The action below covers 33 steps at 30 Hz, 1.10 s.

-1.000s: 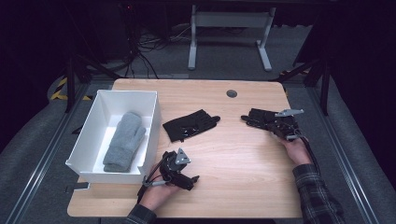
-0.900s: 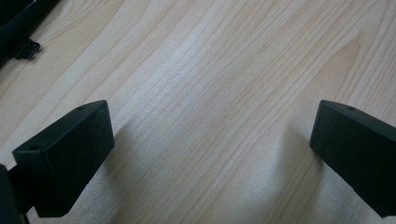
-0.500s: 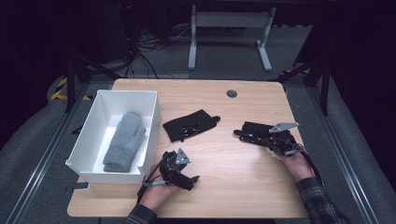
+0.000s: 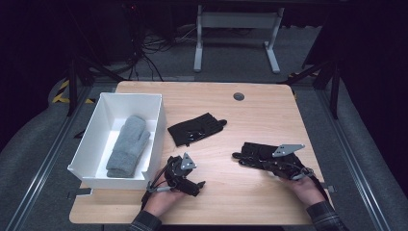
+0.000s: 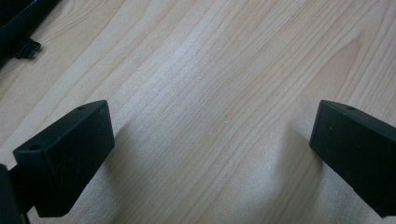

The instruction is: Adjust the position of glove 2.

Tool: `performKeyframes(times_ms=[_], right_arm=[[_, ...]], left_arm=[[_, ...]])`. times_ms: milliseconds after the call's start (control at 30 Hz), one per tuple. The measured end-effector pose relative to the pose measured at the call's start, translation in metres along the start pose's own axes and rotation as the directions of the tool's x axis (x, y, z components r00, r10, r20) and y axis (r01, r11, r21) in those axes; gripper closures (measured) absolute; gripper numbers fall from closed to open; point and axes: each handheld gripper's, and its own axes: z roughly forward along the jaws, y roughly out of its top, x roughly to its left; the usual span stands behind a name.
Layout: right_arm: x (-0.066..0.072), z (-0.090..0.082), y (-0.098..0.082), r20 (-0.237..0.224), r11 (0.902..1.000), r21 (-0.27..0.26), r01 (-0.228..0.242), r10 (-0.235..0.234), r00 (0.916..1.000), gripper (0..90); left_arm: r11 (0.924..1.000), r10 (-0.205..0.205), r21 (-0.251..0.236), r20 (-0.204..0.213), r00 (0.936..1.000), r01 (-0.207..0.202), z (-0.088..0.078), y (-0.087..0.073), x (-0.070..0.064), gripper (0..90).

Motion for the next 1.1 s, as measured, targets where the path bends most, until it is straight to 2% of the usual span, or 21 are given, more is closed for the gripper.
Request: performKeyframes(times_ms=[100, 200, 267, 300, 333, 433, 567, 667, 833, 900, 1100], right_arm=[[0.001, -0.012, 0.001, 0.021, 0.999, -0.04, 0.02, -0.019, 0.9996, 90.0], [-0.016, -0.033, 0.0, 0.057, 0.9937, -0.111, -0.014, 0.02, 0.9982, 90.0], [-0.027, -0.04, -0.006, 0.075, 0.9916, -0.124, -0.035, 0.044, 0.9962, 90.0], [-0.038, -0.045, -0.013, 0.088, 0.9909, -0.122, -0.056, 0.067, 0.9938, 90.0], [-0.038, -0.045, -0.013, 0.088, 0.9909, -0.122, -0.056, 0.067, 0.9938, 90.0], [-0.054, -0.049, -0.025, 0.1, 0.9916, -0.108, -0.071, 0.081, 0.9917, 90.0], [-0.062, -0.042, -0.032, 0.078, 0.9944, -0.067, -0.082, 0.087, 0.9931, 90.0], [-0.062, -0.032, -0.034, 0.073, 0.9979, -0.009, -0.064, 0.065, 0.9953, 90.0], [-0.057, -0.032, -0.035, 0.055, 0.9988, 0.014, -0.048, 0.047, 0.9974, 90.0], [-0.049, -0.03, -0.036, 0.047, 0.9993, 0.033, -0.015, 0.014, 0.9988, 90.0], [-0.019, -0.028, -0.031, -0.043, 0.9969, 0.046, 0.064, -0.063, 0.9971, 90.0]], left_arm=[[1.0, -0.001, -0.001, 0.0, 1.0, 0.001, 0.0, 0.0, 0.0, 0.2], [1.0, -0.001, -0.001, -0.001, 1.0, 0.001, 0.0, 0.0, 0.0, 0.2], [1.0, -0.001, -0.001, -0.001, 1.0, 0.001, 0.0, 0.0, 0.0, 0.2], [1.0, -0.001, -0.001, 0.0, 1.0, 0.001, 0.0, 0.0, 0.0, 0.2], [1.0, -0.001, -0.001, 0.0, 1.0, 0.001, 0.0, 0.0, 0.0, 0.2], [1.0, -0.001, -0.001, -0.001, 1.0, 0.001, 0.0, 0.0, 0.0, 0.1], [1.0, -0.001, -0.001, -0.001, 1.0, 0.001, 0.0, 0.0, 0.0, 0.2], [1.0, -0.001, -0.001, -0.001, 1.0, 0.001, 0.0, 0.0, 0.0, 0.2], [1.0, -0.001, -0.001, -0.001, 1.0, 0.001, 0.0, 0.0, 0.0, 0.2], [1.0, 0.0, -0.001, 0.0, 1.0, 0.0, 0.0, 0.0, 0.0, 0.2], [1.0, -0.001, -0.001, -0.001, 1.0, 0.001, 0.0, 0.0, 0.0, 0.2]])
